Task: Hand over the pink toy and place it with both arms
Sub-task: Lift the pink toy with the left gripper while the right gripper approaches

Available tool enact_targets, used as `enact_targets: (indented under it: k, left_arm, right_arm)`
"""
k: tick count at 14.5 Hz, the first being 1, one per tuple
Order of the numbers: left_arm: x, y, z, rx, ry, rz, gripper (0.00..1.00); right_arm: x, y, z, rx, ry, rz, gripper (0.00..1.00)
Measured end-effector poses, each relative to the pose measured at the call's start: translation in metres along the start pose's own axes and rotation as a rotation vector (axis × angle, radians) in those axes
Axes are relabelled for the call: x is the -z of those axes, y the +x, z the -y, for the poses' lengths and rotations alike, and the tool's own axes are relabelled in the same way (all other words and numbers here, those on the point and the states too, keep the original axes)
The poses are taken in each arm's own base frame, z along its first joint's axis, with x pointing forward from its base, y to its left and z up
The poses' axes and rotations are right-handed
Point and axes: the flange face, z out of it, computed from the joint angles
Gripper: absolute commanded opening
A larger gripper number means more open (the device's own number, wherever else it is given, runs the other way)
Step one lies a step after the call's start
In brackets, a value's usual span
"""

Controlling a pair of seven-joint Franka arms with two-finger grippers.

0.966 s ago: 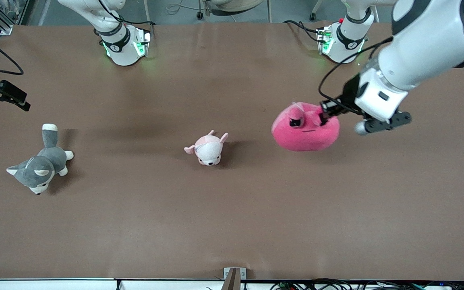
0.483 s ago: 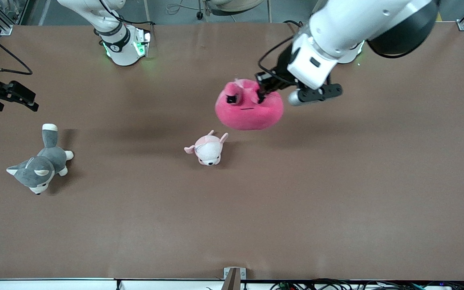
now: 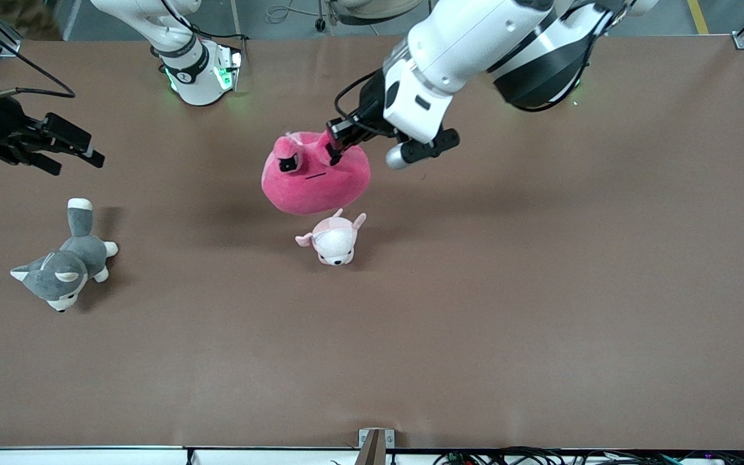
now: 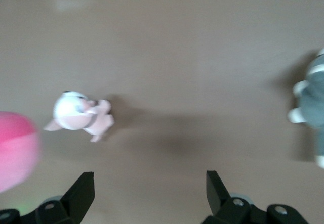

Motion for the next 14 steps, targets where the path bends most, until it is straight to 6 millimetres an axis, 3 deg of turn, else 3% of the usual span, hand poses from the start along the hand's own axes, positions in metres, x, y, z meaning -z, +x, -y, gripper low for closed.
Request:
enact_targets:
  k: [5,11,14]
  left_arm:
    - [-0.041,-0.002,-0.004,0.035,-0.046,0.021,0.0]
    - [-0.05,0.007,-0.007,0.048,-0.087,0.013,0.0]
    - [-0.05,0.008,-0.007,0.05,-0.098,0.009,0.0]
  right_arm:
    - [-0.023,-0.004,0.054,-0.037,0.108,0.055,0.69]
    - [-0.058,0.013,0.07,-0.071,0.232,0.132,0.69]
    - [-0.056,0.015,0.105,-0.091,0.238,0.136,0.69]
